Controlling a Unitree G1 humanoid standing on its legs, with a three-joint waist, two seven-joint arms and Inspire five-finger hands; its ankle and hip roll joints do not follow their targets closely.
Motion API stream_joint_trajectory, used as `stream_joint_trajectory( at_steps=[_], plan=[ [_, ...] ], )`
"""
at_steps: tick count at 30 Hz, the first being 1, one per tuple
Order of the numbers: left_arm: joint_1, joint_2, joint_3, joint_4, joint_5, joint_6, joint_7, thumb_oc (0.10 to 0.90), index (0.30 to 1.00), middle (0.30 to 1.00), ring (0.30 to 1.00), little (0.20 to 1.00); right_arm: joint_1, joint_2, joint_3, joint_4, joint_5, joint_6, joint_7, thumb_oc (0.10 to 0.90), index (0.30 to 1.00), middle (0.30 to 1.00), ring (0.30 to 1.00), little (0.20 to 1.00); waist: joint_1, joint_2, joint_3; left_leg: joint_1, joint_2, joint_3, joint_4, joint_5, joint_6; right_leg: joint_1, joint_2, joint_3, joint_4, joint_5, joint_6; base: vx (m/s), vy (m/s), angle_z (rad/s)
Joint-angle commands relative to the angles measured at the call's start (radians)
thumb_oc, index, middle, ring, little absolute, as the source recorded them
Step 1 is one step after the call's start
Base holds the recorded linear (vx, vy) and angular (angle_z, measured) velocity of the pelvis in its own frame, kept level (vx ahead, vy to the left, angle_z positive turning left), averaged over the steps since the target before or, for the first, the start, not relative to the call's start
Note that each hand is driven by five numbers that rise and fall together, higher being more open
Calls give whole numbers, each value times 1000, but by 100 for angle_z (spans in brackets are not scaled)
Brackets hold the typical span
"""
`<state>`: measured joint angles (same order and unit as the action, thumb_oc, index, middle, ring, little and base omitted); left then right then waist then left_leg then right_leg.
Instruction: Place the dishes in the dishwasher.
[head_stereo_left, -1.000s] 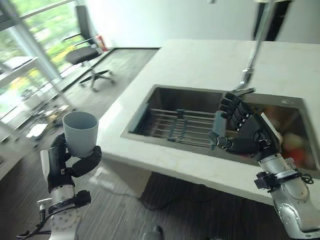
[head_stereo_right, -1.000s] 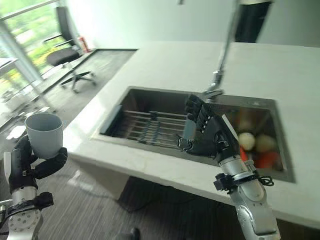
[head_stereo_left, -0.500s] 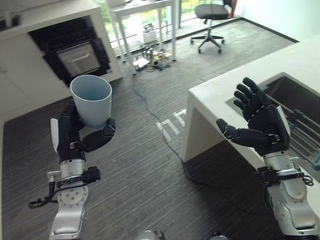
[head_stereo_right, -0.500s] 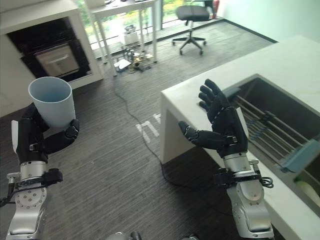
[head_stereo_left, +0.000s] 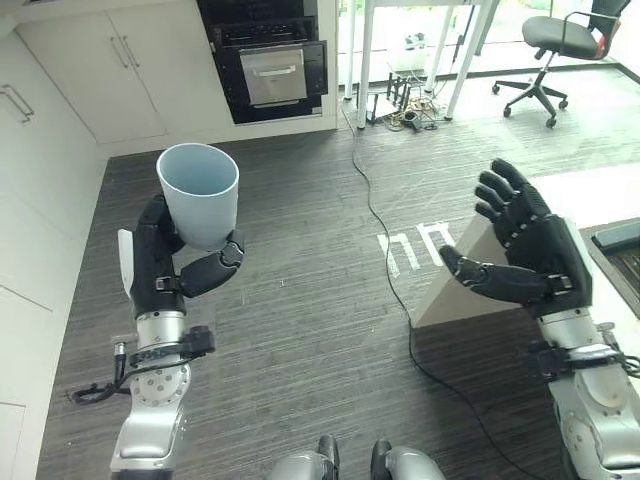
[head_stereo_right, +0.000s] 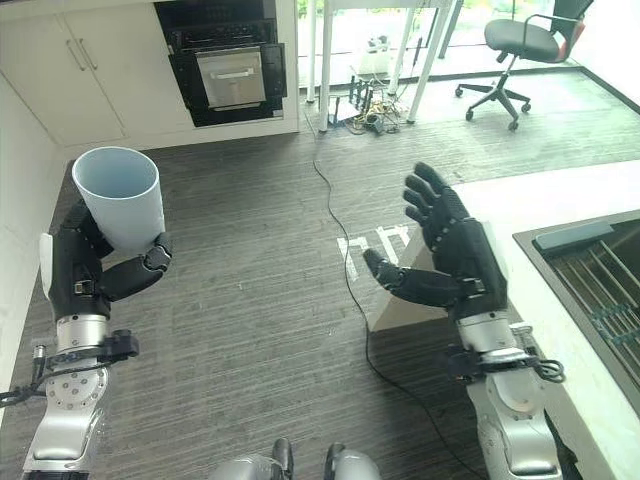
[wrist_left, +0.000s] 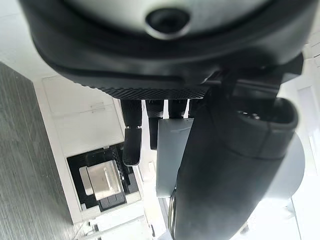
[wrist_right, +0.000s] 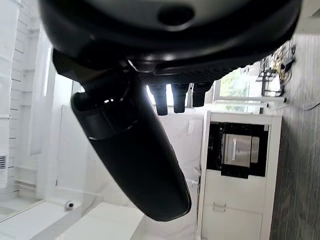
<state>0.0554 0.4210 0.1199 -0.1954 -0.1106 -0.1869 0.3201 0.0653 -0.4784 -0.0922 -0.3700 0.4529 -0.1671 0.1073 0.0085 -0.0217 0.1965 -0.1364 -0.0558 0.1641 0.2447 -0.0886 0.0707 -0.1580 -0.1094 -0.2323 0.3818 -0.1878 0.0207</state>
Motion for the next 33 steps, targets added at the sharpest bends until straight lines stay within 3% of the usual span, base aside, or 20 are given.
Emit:
stream_joint_trajectory(
  at_steps=[1, 9, 10, 22, 24, 26, 27, 29, 30, 31, 33],
  plan=[
    [-55, 70, 51, -109, 24, -93, 33, 400, 300, 300, 300, 300, -51, -16, -50, -79, 36, -81, -26, 800, 900, 900, 900, 900, -6, 2, -114, 2, 94, -22, 55, -128, -96, 46, -34, 14, -82, 7, 111, 75, -136, 15],
    [-34, 76, 73, -126, -14, -87, 34, 400, 300, 300, 300, 300, -51, -13, -36, -86, 33, -77, -9, 800, 900, 900, 900, 900, -9, 21, -119, 10, 113, -21, 55, -128, -107, 55, -26, 5, -82, -12, 101, 49, -90, 2],
    [-18, 73, 15, -153, -37, -148, 95, 400, 300, 300, 300, 300, -19, 19, 8, -94, 11, -77, -65, 800, 900, 900, 900, 900, -67, 8, -66, 22, 67, 20, 55, -154, -68, 0, 0, 30, -82, 45, 97, 41, -73, 2],
    [3, 44, 33, -153, -85, -164, 92, 400, 300, 300, 300, 300, 0, 5, -34, -94, 24, -63, -40, 800, 900, 900, 900, 900, -58, 16, -105, 71, 83, 34, 55, -173, -74, 51, 46, 50, -82, -11, 70, 37, -103, -8],
    [19, 35, 39, -162, -97, -175, 88, 400, 300, 300, 300, 300, 10, -13, -46, -90, 40, -63, -19, 800, 900, 900, 900, 900, -36, -1, -83, 91, 81, 64, 55, -65, -117, 70, 33, 33, -82, -22, 53, 81, -151, 2],
    [26, 26, 39, -176, -96, -178, 85, 400, 300, 300, 300, 300, 15, -30, -54, -86, 42, -65, -9, 800, 900, 900, 900, 900, -17, -35, -48, 78, 61, 78, 95, 77, -154, 87, 0, 38, -82, -22, 33, 25, -126, -10],
    [31, 22, 43, -184, -93, -182, 83, 400, 300, 300, 300, 300, 17, -34, -62, -83, 48, -71, 2, 800, 900, 900, 900, 900, -14, -42, -25, 38, 74, 78, 159, 91, -163, 94, -7, 37, -82, -18, 26, 26, -58, 1],
    [39, 11, 53, -180, -96, -182, 70, 400, 300, 300, 300, 300, 13, -27, -66, -80, 39, -68, 8, 800, 900, 900, 900, 900, -14, -40, -11, 26, 101, 100, 89, 84, -155, 102, -6, 40, -82, -17, 34, 64, 55, 29],
    [46, 11, 56, -178, -103, -182, 64, 400, 300, 300, 300, 300, 9, -24, -64, -79, 34, -65, 4, 800, 900, 900, 900, 900, -15, -26, -4, 10, 133, 116, 55, 49, -148, 111, 3, 39, -82, -22, 44, 147, 261, 31],
    [67, 11, 63, -181, -105, -187, 60, 400, 300, 300, 300, 300, 8, -18, -60, -77, 31, -68, 6, 800, 900, 900, 900, 900, -13, 5, -3, -40, 189, 101, 55, -6, -151, 121, 26, 41, -82, -32, 58, 182, 316, 23],
    [85, 13, 68, -183, -106, -193, 64, 400, 300, 300, 300, 300, 18, -15, -60, -82, 35, -73, 14, 800, 900, 900, 900, 900, -12, 22, -8, -85, 225, 60, 55, 4, -168, 133, 45, 57, -82, -42, 57, 167, 229, 7]
  ],
)
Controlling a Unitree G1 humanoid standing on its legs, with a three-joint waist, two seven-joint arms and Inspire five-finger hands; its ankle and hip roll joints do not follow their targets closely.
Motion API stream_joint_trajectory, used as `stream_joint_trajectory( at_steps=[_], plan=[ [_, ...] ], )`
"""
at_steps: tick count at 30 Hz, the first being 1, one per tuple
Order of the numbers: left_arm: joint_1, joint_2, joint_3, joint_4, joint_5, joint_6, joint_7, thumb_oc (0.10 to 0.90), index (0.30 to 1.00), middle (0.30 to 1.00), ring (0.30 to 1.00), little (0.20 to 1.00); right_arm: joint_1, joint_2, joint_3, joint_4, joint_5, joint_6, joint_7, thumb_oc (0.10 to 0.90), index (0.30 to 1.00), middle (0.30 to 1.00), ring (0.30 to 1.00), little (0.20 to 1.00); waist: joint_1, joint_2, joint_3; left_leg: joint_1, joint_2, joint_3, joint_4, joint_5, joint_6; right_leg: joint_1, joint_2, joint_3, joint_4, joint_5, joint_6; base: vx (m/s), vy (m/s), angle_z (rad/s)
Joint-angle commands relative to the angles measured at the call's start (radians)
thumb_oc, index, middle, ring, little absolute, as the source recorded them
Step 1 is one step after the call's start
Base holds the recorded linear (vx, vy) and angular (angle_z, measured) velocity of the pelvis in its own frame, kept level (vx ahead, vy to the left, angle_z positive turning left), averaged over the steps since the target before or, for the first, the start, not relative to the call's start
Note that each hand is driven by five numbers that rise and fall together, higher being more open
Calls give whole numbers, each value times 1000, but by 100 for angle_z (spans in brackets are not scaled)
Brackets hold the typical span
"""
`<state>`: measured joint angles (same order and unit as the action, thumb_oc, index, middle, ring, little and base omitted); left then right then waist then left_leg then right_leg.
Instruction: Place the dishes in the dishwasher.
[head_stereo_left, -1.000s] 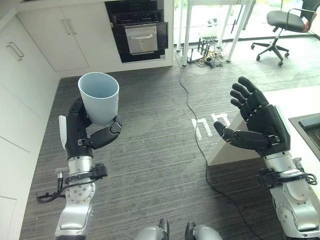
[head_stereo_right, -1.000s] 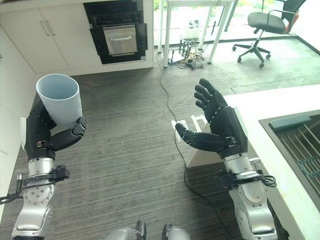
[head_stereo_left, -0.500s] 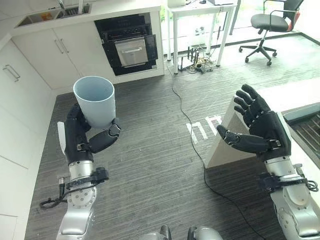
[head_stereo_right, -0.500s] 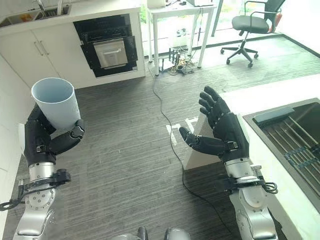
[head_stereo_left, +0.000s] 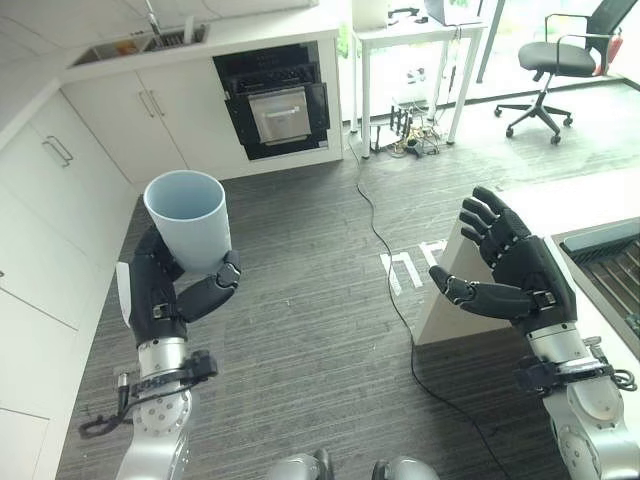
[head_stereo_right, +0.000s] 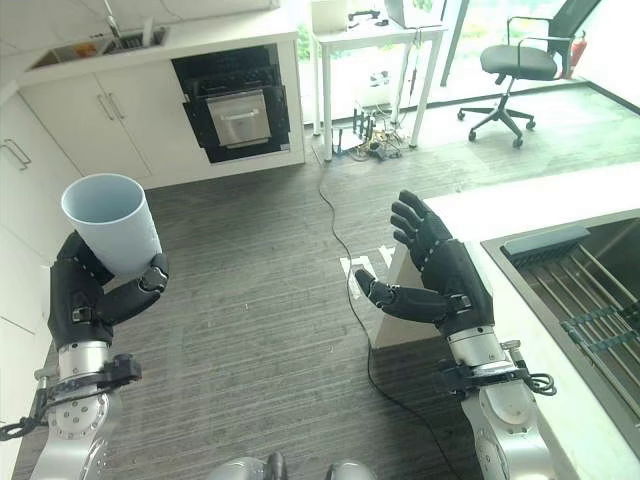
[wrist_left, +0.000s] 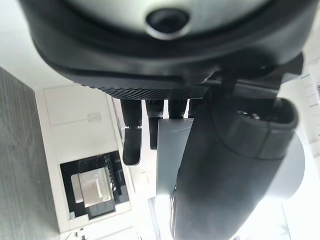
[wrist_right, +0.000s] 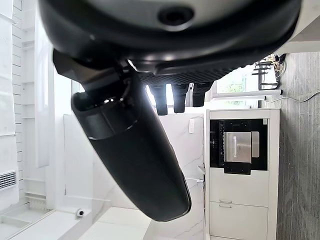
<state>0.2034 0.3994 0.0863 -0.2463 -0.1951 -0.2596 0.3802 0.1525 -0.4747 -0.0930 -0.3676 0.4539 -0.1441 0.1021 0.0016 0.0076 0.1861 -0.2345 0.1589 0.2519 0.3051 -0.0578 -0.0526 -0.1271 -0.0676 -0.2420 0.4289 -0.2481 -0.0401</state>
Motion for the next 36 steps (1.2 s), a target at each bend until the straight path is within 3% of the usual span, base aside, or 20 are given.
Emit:
stream_joint_trajectory(
  at_steps=[1, 2, 4, 8, 11, 12, 13, 15, 16, 17, 18, 19, 20, 22, 26, 28, 30, 33, 35, 36],
  plan=[
    [-54, 36, 104, -130, -26, -126, 11, 400, 300, 300, 300, 300, -61, -21, -60, -86, 38, -99, 28, 800, 900, 900, 900, 900, -5, -1, -5, -10, 27, -46, -5, -14, -54, 107, 11, 76, -129, 10, 116, 184, 235, -6],
    [-49, 38, 106, -125, -30, -133, 22, 400, 300, 300, 300, 300, -55, -24, -58, -87, 37, -103, 37, 800, 900, 900, 900, 900, -5, 5, -11, -35, 46, -58, -5, 10, -65, 123, 18, 84, -129, -4, 113, 303, 415, -2],
    [-57, 38, 106, -108, -41, -137, 35, 400, 300, 300, 300, 300, -39, -46, -58, -85, 60, -113, 54, 800, 900, 900, 900, 900, -7, 14, -29, -41, 54, -41, -5, 5, -68, 142, 1, 69, -129, -23, 125, 311, 432, -10],
    [-88, 49, 115, -110, -20, -122, 13, 400, 300, 300, 300, 300, -35, -34, -68, -106, 79, -108, 59, 800, 900, 900, 900, 900, 4, -3, -56, -6, 5, -47, -5, -50, -39, 182, -70, 41, -129, -26, 174, 193, 277, -8],
    [-105, 56, 115, -108, -24, -118, 1, 400, 300, 300, 300, 300, -44, -26, -61, -113, 66, -106, 39, 800, 900, 900, 900, 900, 10, -3, -63, -4, -1, -49, -5, -51, -29, 179, -88, 26, -129, -8, 184, 134, 204, 12],
    [-143, 73, 107, -97, -26, -86, -21, 400, 300, 300, 300, 300, -66, 1, -39, -113, 23, -96, -18, 800, 900, 900, 900, 900, 17, -25, -67, 18, -45, -55, -5, -73, 0, 198, -154, -26, -129, 98, 217, 276, 328, 27],
    [-149, 76, 107, -95, -30, -73, -31, 400, 300, 300, 300, 300, -68, 9, -37, -111, 17, -94, -24, 800, 900, 900, 900, 900, 18, -29, -67, 24, -63, -63, -5, -83, 12, 209, -165, -38, -129, 151, 220, 351, 407, 39],
    [-156, 78, 108, -95, -30, -58, -55, 400, 300, 300, 300, 300, -63, 19, -46, -112, 18, -90, -22, 800, 900, 900, 900, 900, 14, -26, -67, 35, -83, -83, -5, -97, 33, 229, -163, -43, -129, 238, 223, 282, 293, 82],
    [-153, 74, 108, -104, -10, -44, -66, 400, 300, 300, 300, 300, -50, 31, -48, -112, 17, -85, -7, 800, 900, 900, 900, 900, 6, -2, -54, 66, -103, -134, -5, -120, 59, 174, -141, -55, -4, 311, 209, 290, 305, 75],
    [-150, 72, 109, -106, -5, -44, -61, 400, 300, 300, 300, 300, -51, 32, -44, -110, 16, -84, -4, 800, 900, 900, 900, 900, 6, 0, -49, 72, -105, -136, -5, -123, 60, 149, -138, -62, 16, 302, 205, 350, 235, 42],
    [-142, 72, 117, -114, -6, -37, -55, 400, 300, 300, 300, 300, -58, 28, -33, -103, 18, -75, -6, 800, 900, 900, 900, 900, 10, -8, -44, 78, -108, -137, -5, -122, 53, 105, -106, -89, -33, 252, 185, 196, -17, 29],
    [-142, 74, 119, -116, -7, -33, -55, 400, 300, 300, 300, 300, -61, 27, -31, -100, 21, -75, -5, 800, 900, 900, 900, 900, 10, -12, -42, 81, -105, -136, -5, -123, 48, 104, -90, -102, -84, 247, 181, 248, -145, -7],
    [-147, 77, 115, -112, -5, -34, -55, 400, 300, 300, 300, 300, -63, 20, -34, -97, 33, -83, 2, 800, 900, 900, 900, 900, 0, -34, -27, 99, -114, -124, -5, -136, 39, 48, -84, -101, -129, 191, 178, 151, -157, -29],
    [-146, 75, 110, -118, 2, -33, -57, 400, 300, 300, 300, 300, -53, 15, -44, -98, 48, -93, 9, 800, 900, 900, 900, 900, -11, -55, -23, 115, -130, -112, -5, -157, 41, -31, -100, -64, -129, 158, 183, 204, -160, -29],
    [-124, 68, 94, -125, 11, -45, -56, 400, 300, 300, 300, 300, -9, 21, -53, -124, 57, -104, 20, 800, 900, 900, 900, 900, -64, -58, -20, 175, -169, -135, -5, -203, 59, -194, -106, 77, -129, 232, 202, 315, -159, 24],
    [-123, 75, 88, -119, 13, -55, -60, 400, 300, 300, 300, 300, 7, 17, -58, -126, 66, -115, 22, 800, 900, 900, 900, 900, -79, -56, -26, 195, -177, -145, -5, -223, 67, -198, -94, 105, -129, 216, 207, 335, -235, 39],
    [-140, 80, 65, -116, 12, -41, -36, 400, 300, 300, 300, 300, -24, 5, -39, -119, 63, -107, 2, 800, 900, 900, 900, 900, -80, -53, -52, 217, -167, -130, -5, -244, 63, -172, -94, 82, -129, 219, 212, 389, -358, 49],
    [-164, 77, 47, -110, -4, -51, -15, 400, 300, 300, 300, 300, -89, -5, -10, -104, 29, -87, -32, 800, 900, 900, 900, 900, -77, -38, -81, 271, -155, -126, -5, -267, 43, -129, -76, 59, -129, 189, 182, 395, -341, 15],
    [-167, 70, 46, -112, -29, -58, -9, 400, 300, 300, 300, 300, -91, -20, -16, -105, 32, -80, -27, 800, 900, 900, 900, 900, -77, -27, -88, 293, -143, -120, -5, -227, 22, -111, -60, 53, -129, 171, 167, 247, -185, -9],
    [-164, 61, 47, -118, -35, -60, -6, 400, 300, 300, 300, 300, -80, -30, -28, -106, 41, -78, -15, 800, 900, 900, 900, 900, -75, -21, -90, 312, -131, -117, -5, -126, -6, -93, -42, 55, -129, 149, 147, 240, -197, -18]
  ],
)
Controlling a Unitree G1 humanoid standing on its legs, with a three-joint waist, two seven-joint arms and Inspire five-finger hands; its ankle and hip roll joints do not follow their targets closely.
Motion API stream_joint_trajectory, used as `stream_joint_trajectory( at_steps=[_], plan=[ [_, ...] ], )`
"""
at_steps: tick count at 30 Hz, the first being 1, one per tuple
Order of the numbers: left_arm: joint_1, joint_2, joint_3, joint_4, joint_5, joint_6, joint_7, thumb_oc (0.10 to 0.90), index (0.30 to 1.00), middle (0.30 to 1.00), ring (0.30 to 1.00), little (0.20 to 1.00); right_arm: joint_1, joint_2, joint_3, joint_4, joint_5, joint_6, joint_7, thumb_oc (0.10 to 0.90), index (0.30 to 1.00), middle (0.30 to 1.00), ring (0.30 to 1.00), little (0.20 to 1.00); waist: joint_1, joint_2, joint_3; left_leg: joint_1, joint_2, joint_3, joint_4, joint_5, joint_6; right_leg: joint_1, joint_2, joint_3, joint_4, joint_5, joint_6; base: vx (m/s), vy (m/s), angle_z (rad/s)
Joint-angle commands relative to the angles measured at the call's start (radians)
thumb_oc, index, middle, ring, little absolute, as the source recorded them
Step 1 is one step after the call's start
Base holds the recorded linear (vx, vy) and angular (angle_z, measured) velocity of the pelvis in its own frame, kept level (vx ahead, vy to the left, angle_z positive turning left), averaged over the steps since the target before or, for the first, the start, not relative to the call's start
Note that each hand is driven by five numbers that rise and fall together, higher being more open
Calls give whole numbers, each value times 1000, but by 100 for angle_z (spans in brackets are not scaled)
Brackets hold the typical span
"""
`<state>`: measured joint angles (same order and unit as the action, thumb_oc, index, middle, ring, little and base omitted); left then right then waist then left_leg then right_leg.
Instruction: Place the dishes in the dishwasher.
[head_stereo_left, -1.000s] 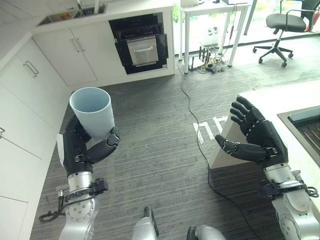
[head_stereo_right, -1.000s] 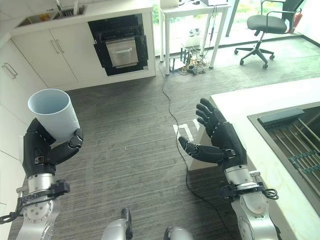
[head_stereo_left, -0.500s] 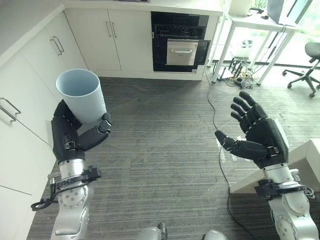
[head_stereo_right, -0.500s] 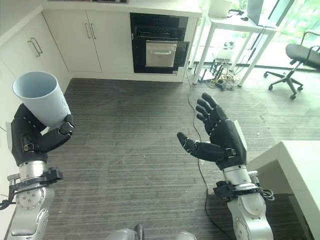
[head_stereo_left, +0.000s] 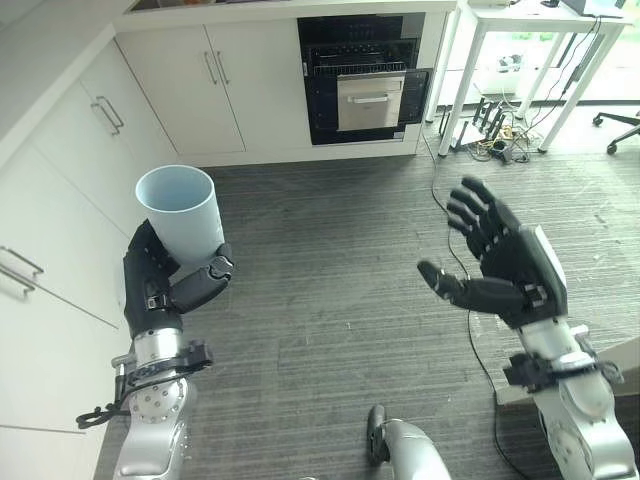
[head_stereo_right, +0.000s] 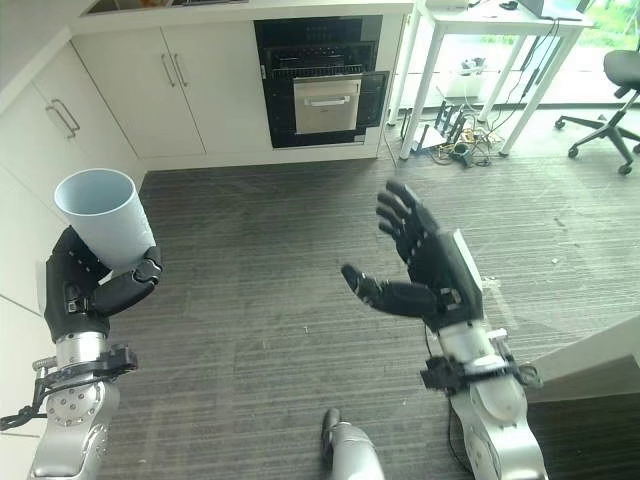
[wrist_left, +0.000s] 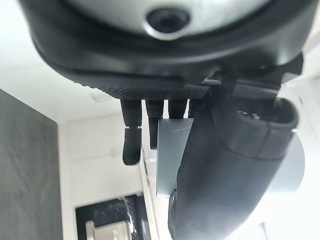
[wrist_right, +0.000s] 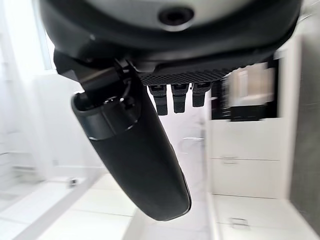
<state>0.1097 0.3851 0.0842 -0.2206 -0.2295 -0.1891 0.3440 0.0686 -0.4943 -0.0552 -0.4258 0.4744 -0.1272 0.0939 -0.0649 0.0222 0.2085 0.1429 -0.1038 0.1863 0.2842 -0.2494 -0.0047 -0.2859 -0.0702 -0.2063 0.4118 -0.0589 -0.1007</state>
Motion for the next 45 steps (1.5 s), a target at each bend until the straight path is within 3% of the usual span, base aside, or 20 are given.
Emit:
stream_joint_trajectory(
  at_steps=[1, 2, 4, 6, 7, 8, 9, 12, 18, 19, 21, 23, 24, 26, 28, 30, 32, 35, 40, 45],
  plan=[
    [-68, 70, 49, -147, 1, -130, 31, 400, 300, 300, 300, 300, 9, -16, -70, -48, 28, -94, -1, 800, 900, 900, 900, 900, -6, -38, -111, -57, 134, -51, 16, 112, -66, 75, -34, 24, -112, -49, 198, 316, -246, -26],
    [-58, 60, 50, -155, 5, -130, 30, 400, 300, 300, 300, 300, 17, -26, -80, -49, 42, -93, 10, 800, 900, 900, 900, 900, 1, -52, -109, -43, 130, -44, 16, 227, -90, 99, -34, 37, -112, -66, 182, 286, -265, -32],
    [-35, 43, 53, -163, 29, -138, 19, 400, 300, 300, 300, 300, 27, -29, -92, -42, 50, -103, 40, 800, 900, 900, 900, 900, 18, -79, -77, -132, 123, -35, 187, 287, -104, 148, -38, 61, -112, -88, 152, 248, -247, -32],
    [-28, 40, 51, -159, 37, -140, 11, 400, 300, 300, 300, 300, 29, -25, -98, -36, 51, -107, 42, 800, 900, 900, 900, 900, 26, -84, -57, -217, 145, -23, 234, 281, -92, 174, -33, 61, -112, -97, 143, 244, -42, -43],
    [0, 40, 70, -156, 20, -156, -17, 400, 300, 300, 300, 300, 18, -14, -100, -34, 53, -83, 35, 800, 900, 900, 900, 900, 36, -69, -41, -234, 157, 23, 16, 209, -58, 195, -11, 84, -112, -117, 165, 325, 121, -34],
    [6, 40, 72, -156, 21, -159, -19, 400, 300, 300, 300, 300, 17, -12, -100, -34, 52, -79, 37, 800, 900, 900, 900, 900, 37, -58, -39, -249, 167, 21, 16, 189, -58, 198, 0, 87, -112, -121, 169, 443, 265, -15],
    [27, 40, 78, -156, 32, -173, -16, 400, 300, 300, 300, 300, 20, -2, -92, -34, 40, -74, 49, 800, 900, 900, 900, 900, 43, -24, -34, -340, 200, -22, 16, 141, -73, 214, 40, 112, -112, -133, 176, 258, 188, -6],
    [44, 45, 90, -135, 30, -207, -11, 400, 300, 300, 300, 300, 15, -19, -53, -19, 37, -103, 57, 800, 900, 900, 900, 900, 82, 3, -47, -503, 222, -80, 16, 188, -107, 280, 64, 120, -112, -198, 170, 540, 375, -29],
    [-7, 81, 85, -125, 33, -184, -19, 400, 300, 300, 300, 300, 17, -14, -56, -51, 61, -85, 43, 800, 900, 900, 900, 900, 86, -7, -86, -412, 178, -84, 16, 155, -51, 358, -10, 92, -112, -202, 221, 291, 289, -45],
    [-20, 86, 83, -126, 34, -181, -31, 400, 300, 300, 300, 300, 18, -7, -58, -54, 50, -85, 38, 800, 900, 900, 900, 900, 88, -16, -94, -405, 162, -89, 16, 144, -38, 371, -28, 81, -112, -166, 233, 304, 268, -27],
    [-54, 90, 75, -125, 20, -150, -65, 400, 300, 300, 300, 300, 16, 13, -58, -50, 37, -75, 22, 800, 900, 900, 900, 900, 81, -36, -103, -383, 113, -131, 16, 128, -11, 380, -54, 46, -112, -16, 266, 303, 246, 11],
    [-70, 90, 64, -118, 12, -131, -86, 400, 300, 300, 300, 300, 13, 28, -50, -48, 28, -59, 10, 800, 900, 900, 900, 900, 67, -24, -99, -358, 96, -163, 16, 116, 4, 371, -31, 29, -67, 85, 274, 242, 189, 51],
    [-70, 86, 62, -121, 35, -127, -91, 400, 300, 300, 300, 300, 17, 39, -48, -50, 29, -49, 14, 800, 900, 900, 900, 900, 56, -17, -91, -332, 90, -169, 16, 102, 12, 305, -20, 26, 34, 100, 268, 203, 176, 48],
    [-71, 86, 60, -124, 44, -119, -80, 400, 300, 300, 300, 300, 15, 47, -39, -43, 24, -47, 22, 800, 900, 900, 900, 900, 52, -12, -87, -313, 90, -163, 16, 89, 13, 250, -29, 2, 22, 78, 251, 152, 83, 15],
    [-83, 90, 61, -123, 48, -111, -72, 400, 300, 300, 300, 300, 6, 54, -34, -32, 25, -44, 26, 800, 900, 900, 900, 900, 53, -12, -85, -303, 104, -144, 16, 83, 3, 245, -51, -43, -90, 65, 238, 140, -46, -20],
    [-98, 98, 65, -123, 56, -103, -56, 400, 300, 300, 300, 300, -1, 54, -32, -26, 45, -49, 44, 800, 900, 900, 900, 900, 59, -32, -68, -281, 118, -94, 16, 57, -12, 173, -130, -98, -112, 17, 243, 112, -144, -24],
    [-114, 99, 51, -127, 75, -95, -38, 400, 300, 300, 300, 300, -21, 45, -25, -17, 57, -56, 40, 800, 900, 900, 900, 900, 43, -54, -49, -248, 114, -58, 16, 14, -10, 40, -191, -78, -112, 40, 268, 200, -187, -71],
    [-121, 84, 24, -123, 88, -85, -38, 400, 300, 300, 300, 300, -21, 59, -13, -34, 59, -61, 36, 800, 900, 900, 900, 900, 9, -49, -39, -216, 97, -86, 16, -20, 6, -67, -195, 51, -112, 54, 271, 290, -183, -17],
    [-99, 88, 14, -124, 72, -94, -58, 400, 300, 300, 300, 300, 8, 68, -4, -54, 68, -61, 30, 800, 900, 900, 900, 900, 3, -59, -54, -160, 105, -86, 16, -75, 9, -75, -213, 32, -112, 53, 296, 293, -340, 30],
    [-103, 96, 8, -125, 55, -98, -31, 400, 300, 300, 300, 300, -35, 52, 17, -37, 50, -53, 7, 800, 900, 900, 900, 900, -4, -56, -94, -61, 144, -102, 16, -111, -30, -32, -199, -22, -112, 55, 287, 296, -424, 19]
  ],
)
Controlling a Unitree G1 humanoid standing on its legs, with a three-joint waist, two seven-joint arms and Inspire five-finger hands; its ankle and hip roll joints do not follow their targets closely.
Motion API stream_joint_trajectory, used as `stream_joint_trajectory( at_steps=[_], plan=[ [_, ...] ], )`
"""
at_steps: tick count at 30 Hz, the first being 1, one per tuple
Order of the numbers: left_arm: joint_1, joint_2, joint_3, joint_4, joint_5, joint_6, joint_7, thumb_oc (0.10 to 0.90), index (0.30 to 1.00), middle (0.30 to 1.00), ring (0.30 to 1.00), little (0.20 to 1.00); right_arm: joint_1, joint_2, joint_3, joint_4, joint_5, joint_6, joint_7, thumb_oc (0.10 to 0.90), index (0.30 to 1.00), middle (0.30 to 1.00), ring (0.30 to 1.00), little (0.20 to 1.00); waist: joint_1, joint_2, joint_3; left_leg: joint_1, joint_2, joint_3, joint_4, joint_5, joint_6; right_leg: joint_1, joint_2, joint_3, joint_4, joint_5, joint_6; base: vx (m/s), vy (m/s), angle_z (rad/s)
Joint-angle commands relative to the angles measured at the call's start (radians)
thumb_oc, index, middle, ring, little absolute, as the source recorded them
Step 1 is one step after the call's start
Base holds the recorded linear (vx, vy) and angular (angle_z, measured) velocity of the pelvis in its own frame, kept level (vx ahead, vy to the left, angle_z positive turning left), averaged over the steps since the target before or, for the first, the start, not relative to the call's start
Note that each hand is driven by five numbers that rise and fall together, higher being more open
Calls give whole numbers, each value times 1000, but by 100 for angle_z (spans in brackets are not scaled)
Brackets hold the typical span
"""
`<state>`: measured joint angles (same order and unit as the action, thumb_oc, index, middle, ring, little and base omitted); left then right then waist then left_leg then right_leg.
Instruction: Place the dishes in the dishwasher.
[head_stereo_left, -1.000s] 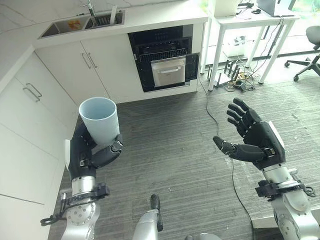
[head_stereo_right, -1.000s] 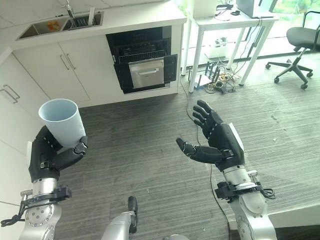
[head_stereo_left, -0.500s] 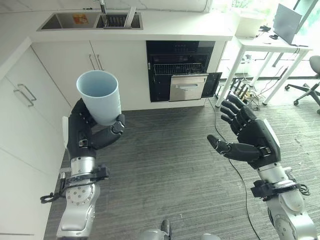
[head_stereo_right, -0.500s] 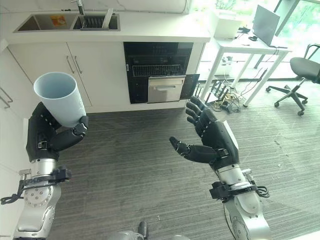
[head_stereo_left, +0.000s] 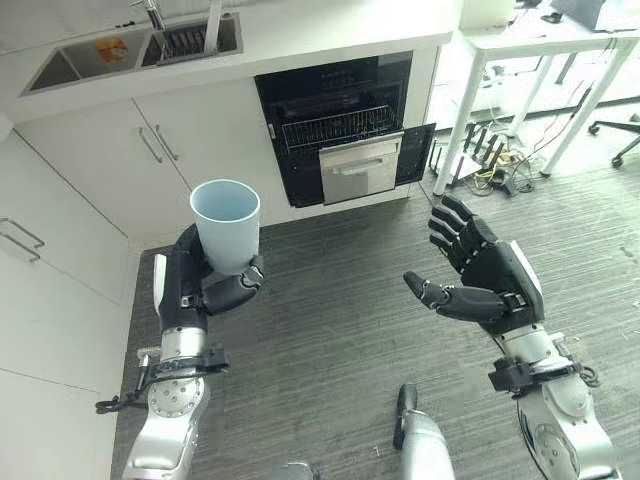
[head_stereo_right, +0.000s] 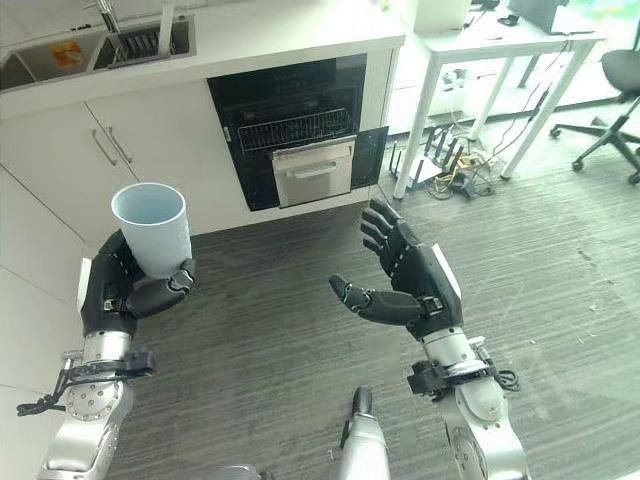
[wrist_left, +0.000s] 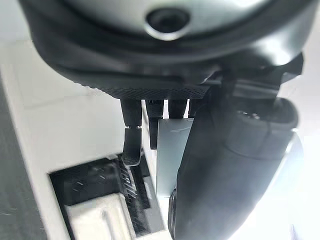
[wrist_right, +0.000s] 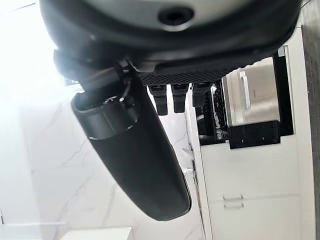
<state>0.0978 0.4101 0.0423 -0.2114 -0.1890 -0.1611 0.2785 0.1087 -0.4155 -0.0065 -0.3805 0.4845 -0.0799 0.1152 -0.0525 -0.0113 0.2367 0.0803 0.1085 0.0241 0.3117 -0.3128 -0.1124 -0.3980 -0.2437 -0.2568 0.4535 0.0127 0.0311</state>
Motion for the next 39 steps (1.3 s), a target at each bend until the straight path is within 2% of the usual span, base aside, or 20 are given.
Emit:
stream_joint_trajectory(
  at_steps=[1, 5, 6, 7, 10, 13, 15, 17, 18, 23, 27, 29, 31, 33, 34, 35, 36, 37, 38, 39],
  plan=[
    [-91, 71, 51, -140, 5, -129, 46, 400, 300, 300, 300, 300, -78, -35, -37, -83, 46, -95, -8, 800, 900, 900, 900, 900, -21, -16, -130, 20, -55, 59, -12, -49, 64, 87, -13, 21, -154, -22, 145, 357, -502, -4],
    [-66, 48, 67, -159, -13, -148, 76, 400, 300, 300, 300, 300, -58, -69, -65, -80, 71, -78, 31, 800, 900, 900, 900, 900, -14, -1, -135, 36, 3, 78, -12, 206, 8, 149, 67, 32, -154, -95, 80, 255, -364, -24],
    [-54, 40, 74, -158, -11, -164, 79, 400, 300, 300, 300, 300, -53, -74, -69, -77, 77, -78, 49, 800, 900, 900, 900, 900, -9, -7, -132, 42, -3, 89, -12, 256, 5, 164, 74, 41, -154, -112, 66, 270, -480, -50],
    [-36, 20, 84, -163, 5, -200, 86, 400, 300, 300, 300, 300, -43, -73, -69, -73, 54, -89, 75, 800, 900, 900, 900, 900, 15, -29, -105, -44, -13, 151, 49, 316, 10, 226, 71, 35, -154, -152, 39, 242, -432, -42],
    [-18, 11, 99, -165, -6, -241, 95, 400, 300, 300, 300, 300, -63, -76, -61, -64, 52, -89, 77, 800, 900, 900, 900, 900, 33, -17, -80, -90, -57, 203, -12, 253, 40, 255, 80, 27, -154, -172, 52, 135, -160, -41],
    [-1, 6, 113, -166, -8, -272, 113, 400, 300, 300, 300, 300, -89, -59, -28, -53, 20, -88, 77, 800, 900, 900, 900, 900, 45, 29, -68, -186, -33, 229, -12, 183, 40, 283, 133, 27, -154, -193, 61, 111, 2, -12],
    [-2, 10, 110, -164, 8, -282, 132, 400, 300, 300, 300, 300, -94, -52, -7, -53, 8, -90, 70, 800, 900, 900, 900, 900, 54, 48, -68, -253, 8, 214, -12, 197, 23, 309, 161, 30, -154, -215, 57, 191, 25, -29],
    [-11, 13, 100, -158, 29, -295, 170, 400, 300, 300, 300, 300, -84, -60, 6, -50, -6, -104, 72, 800, 900, 900, 900, 900, 61, 67, -69, -347, 94, 194, -12, 291, -23, 355, 193, 25, -154, -264, 30, 318, 92, -7],
    [-6, 13, 107, -148, 18, -307, 174, 400, 300, 300, 300, 300, -77, -73, -2, -47, 1, -108, 83, 800, 900, 900, 900, 900, 56, 73, -68, -365, 127, 230, -12, 301, -32, 375, 197, 10, -154, -284, 24, 299, 147, 3],
    [17, 23, 123, -123, 22, -330, 199, 400, 300, 300, 300, 300, -50, -80, -27, -35, 34, -124, 136, 800, 900, 900, 900, 900, 60, 64, -73, -344, 118, 230, -12, 272, -22, 434, 195, 16, -154, -311, 34, 252, 189, -6],
    [6, 25, 123, -122, 36, -318, 215, 400, 300, 300, 300, 300, -61, -76, -19, -44, 21, -99, 124, 800, 900, 900, 900, 900, 83, 48, -89, -340, 88, 216, -12, 244, 1, 463, 177, 19, -154, -316, 50, 203, 187, -8],
    [-15, 31, 124, -123, 66, -306, 204, 400, 300, 300, 300, 300, -85, -73, -15, -44, 24, -83, 95, 800, 900, 900, 900, 900, 111, 27, -108, -343, 56, 200, -12, 216, 26, 488, 147, 16, -154, -319, 75, 263, 248, 21],
    [-32, 37, 132, -130, 73, -295, 173, 400, 300, 300, 300, 300, -91, -58, -17, -51, 22, -81, 69, 800, 900, 900, 900, 900, 130, 4, -120, -338, 25, 184, -12, 193, 52, 510, 110, 1, -154, -306, 105, 242, 224, 10],
    [-44, 47, 137, -134, 67, -291, 141, 400, 300, 300, 300, 300, -97, -41, -16, -54, 8, -87, 46, 800, 900, 900, 900, 900, 139, -15, -125, -328, -6, 170, -12, 174, 77, 526, 72, -23, -154, -236, 137, 306, 265, 32],
    [-64, 59, 141, -132, 78, -281, 102, 400, 300, 300, 300, 300, -91, -14, -27, -59, 4, -85, 31, 800, 900, 900, 900, 900, 133, -24, -129, -307, -51, 127, -12, 147, 109, 551, 62, -39, -154, -70, 161, 369, 314, 63],
    [-66, 61, 141, -132, 81, -279, 97, 400, 300, 300, 300, 300, -89, -11, -29, -60, 4, -85, 30, 800, 900, 900, 900, 900, 131, -20, -129, -307, -51, 119, -12, 150, 113, 552, 69, -41, -154, -42, 161, 436, 362, 106],
    [-73, 69, 138, -132, 99, -271, 86, 400, 300, 300, 300, 300, -73, 3, -33, -68, 9, -91, 31, 800, 900, 900, 900, 900, 117, -9, -124, -286, -71, 83, -12, 136, 130, 528, 84, -36, -35, 39, 171, 332, 253, 102],
    [-72, 72, 135, -135, 112, -264, 80, 400, 300, 300, 300, 300, -55, 16, -31, -80, 10, -91, 43, 800, 900, 900, 900, 900, 95, 5, -107, -257, -83, 49, -12, 125, 142, 429, 94, 4, 119, 45, 154, 442, 178, 88],
    [-79, 74, 129, -136, 111, -256, 79, 400, 300, 300, 300, 300, -59, 21, -13, -71, -5, -81, 42, 800, 900, 900, 900, 900, 87, 6, -92, -243, -85, 36, -12, 124, 136, 350, 98, 6, 59, -9, 127, 352, 17, 45],
    [-82, 75, 130, -136, 105, -253, 76, 400, 300, 300, 300, 300, -59, 20, -9, -69, -7, -80, 41, 800, 900, 900, 900, 900, 85, 6, -89, -240, -83, 31, -12, 126, 131, 345, 104, 3, 21, -24, 122, 265, -166, 21]
  ],
)
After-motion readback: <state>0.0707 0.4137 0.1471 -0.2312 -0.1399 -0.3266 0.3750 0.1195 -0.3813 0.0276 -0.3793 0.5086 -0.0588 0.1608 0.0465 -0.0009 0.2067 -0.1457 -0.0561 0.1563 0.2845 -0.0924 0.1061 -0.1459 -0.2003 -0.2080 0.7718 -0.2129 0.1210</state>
